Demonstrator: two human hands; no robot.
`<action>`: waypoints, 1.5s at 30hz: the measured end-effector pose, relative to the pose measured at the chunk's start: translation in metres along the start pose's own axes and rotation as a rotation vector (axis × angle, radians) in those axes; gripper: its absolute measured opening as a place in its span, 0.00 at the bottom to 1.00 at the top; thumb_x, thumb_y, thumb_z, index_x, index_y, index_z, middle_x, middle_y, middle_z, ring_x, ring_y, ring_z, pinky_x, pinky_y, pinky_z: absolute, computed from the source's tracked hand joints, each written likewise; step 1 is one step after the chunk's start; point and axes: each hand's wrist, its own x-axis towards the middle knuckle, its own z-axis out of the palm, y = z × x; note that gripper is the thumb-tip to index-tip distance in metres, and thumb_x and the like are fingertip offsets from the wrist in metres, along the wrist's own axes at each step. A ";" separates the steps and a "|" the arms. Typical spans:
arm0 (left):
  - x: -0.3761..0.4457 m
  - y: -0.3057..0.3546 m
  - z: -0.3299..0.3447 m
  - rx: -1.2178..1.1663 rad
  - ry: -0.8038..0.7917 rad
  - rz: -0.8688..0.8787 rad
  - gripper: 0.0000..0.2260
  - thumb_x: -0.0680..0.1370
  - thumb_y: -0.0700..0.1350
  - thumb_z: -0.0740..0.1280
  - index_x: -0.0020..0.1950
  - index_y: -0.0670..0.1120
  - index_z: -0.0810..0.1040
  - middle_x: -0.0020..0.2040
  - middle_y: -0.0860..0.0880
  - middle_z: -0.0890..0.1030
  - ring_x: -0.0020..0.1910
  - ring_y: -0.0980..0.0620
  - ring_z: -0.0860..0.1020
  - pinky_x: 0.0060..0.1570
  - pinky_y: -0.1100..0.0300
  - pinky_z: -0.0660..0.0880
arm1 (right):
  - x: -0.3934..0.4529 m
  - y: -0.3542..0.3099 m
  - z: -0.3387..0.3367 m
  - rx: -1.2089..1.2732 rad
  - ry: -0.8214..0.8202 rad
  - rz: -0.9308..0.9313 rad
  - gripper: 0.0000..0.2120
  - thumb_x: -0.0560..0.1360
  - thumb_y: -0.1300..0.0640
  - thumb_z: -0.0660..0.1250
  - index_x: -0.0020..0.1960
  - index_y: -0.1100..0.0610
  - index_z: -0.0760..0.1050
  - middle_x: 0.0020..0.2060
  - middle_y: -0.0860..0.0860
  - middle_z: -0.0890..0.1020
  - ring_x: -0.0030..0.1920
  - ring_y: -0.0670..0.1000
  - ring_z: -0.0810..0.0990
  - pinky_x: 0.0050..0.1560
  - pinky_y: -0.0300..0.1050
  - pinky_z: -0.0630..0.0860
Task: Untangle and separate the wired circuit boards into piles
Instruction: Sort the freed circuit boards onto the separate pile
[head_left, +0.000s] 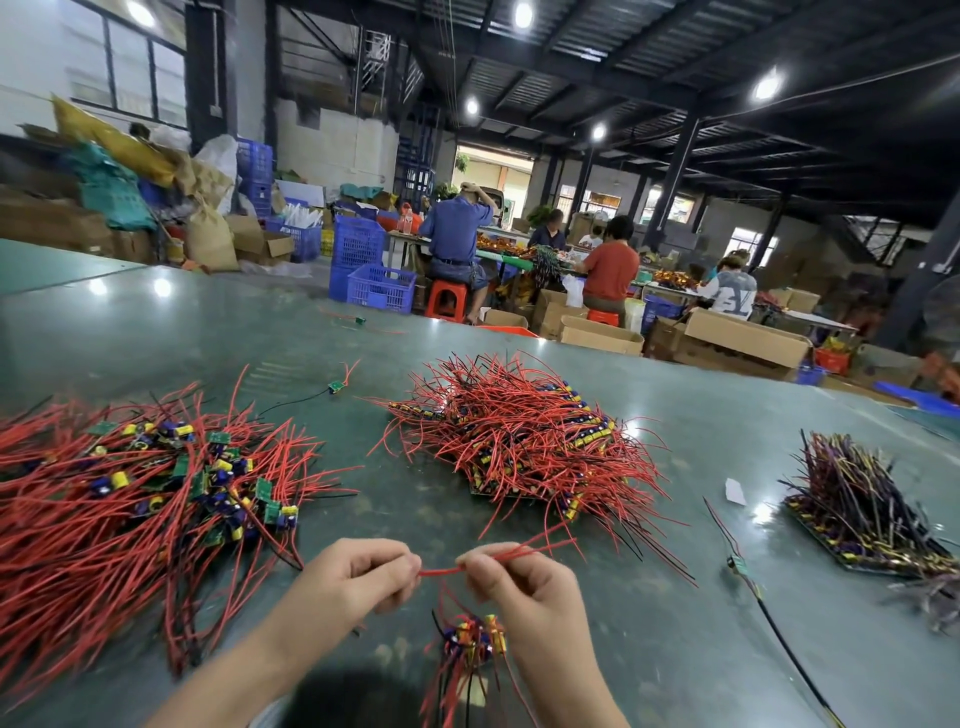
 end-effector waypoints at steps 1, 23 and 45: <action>0.001 -0.001 -0.001 -0.004 0.015 -0.001 0.14 0.72 0.50 0.63 0.28 0.48 0.72 0.28 0.51 0.68 0.30 0.57 0.65 0.33 0.66 0.62 | 0.001 0.001 -0.002 0.011 0.031 0.001 0.15 0.71 0.69 0.68 0.32 0.53 0.81 0.27 0.49 0.81 0.30 0.40 0.77 0.35 0.33 0.72; -0.002 0.002 -0.007 0.156 0.028 -0.085 0.15 0.70 0.58 0.62 0.30 0.49 0.73 0.29 0.51 0.70 0.30 0.55 0.67 0.37 0.59 0.63 | 0.010 0.020 -0.022 0.072 0.498 -0.003 0.11 0.71 0.60 0.72 0.36 0.45 0.84 0.30 0.49 0.83 0.29 0.39 0.75 0.32 0.30 0.72; 0.003 0.020 -0.018 -1.184 0.445 0.034 0.14 0.54 0.36 0.74 0.35 0.49 0.83 0.50 0.49 0.84 0.38 0.54 0.82 0.42 0.63 0.79 | -0.011 0.001 0.020 0.253 -0.248 0.028 0.13 0.71 0.55 0.61 0.43 0.58 0.83 0.35 0.53 0.83 0.31 0.48 0.77 0.35 0.37 0.73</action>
